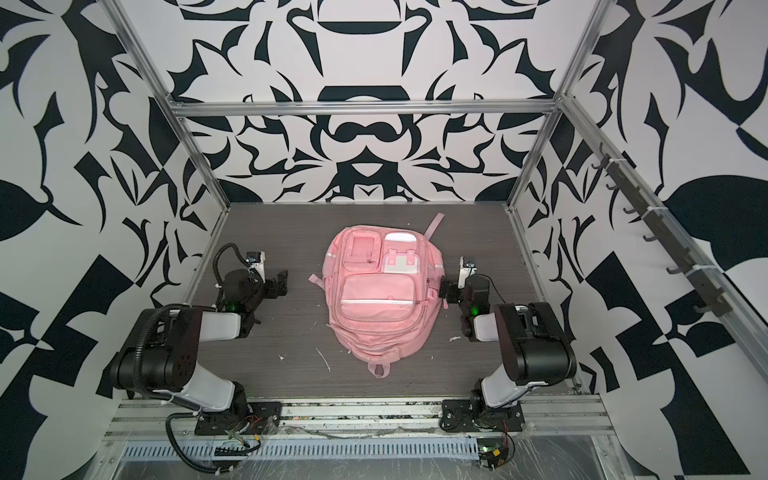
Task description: Pack the student bag
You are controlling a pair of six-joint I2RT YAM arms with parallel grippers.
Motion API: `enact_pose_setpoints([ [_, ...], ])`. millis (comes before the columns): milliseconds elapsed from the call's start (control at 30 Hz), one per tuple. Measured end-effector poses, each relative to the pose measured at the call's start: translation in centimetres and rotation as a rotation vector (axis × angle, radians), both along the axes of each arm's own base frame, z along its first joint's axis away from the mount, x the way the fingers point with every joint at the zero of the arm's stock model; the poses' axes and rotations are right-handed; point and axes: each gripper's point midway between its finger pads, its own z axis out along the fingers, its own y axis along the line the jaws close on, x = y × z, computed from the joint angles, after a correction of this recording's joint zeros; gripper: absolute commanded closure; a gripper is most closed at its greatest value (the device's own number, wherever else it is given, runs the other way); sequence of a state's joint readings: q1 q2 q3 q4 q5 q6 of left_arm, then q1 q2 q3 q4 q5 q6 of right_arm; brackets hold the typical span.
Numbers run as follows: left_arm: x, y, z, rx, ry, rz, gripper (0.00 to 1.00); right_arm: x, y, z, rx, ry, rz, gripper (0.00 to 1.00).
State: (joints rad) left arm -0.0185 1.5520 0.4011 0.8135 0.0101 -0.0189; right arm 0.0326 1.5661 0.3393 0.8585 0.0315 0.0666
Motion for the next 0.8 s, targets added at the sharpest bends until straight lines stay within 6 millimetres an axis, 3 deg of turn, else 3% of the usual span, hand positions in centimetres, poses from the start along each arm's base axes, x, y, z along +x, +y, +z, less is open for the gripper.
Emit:
enact_pose_setpoints([
  [800, 0.20, 0.12, 0.60, 0.005, -0.033, 0.010, 0.01, 0.20, -0.66, 0.55, -0.062, -0.023, -0.045, 0.00],
])
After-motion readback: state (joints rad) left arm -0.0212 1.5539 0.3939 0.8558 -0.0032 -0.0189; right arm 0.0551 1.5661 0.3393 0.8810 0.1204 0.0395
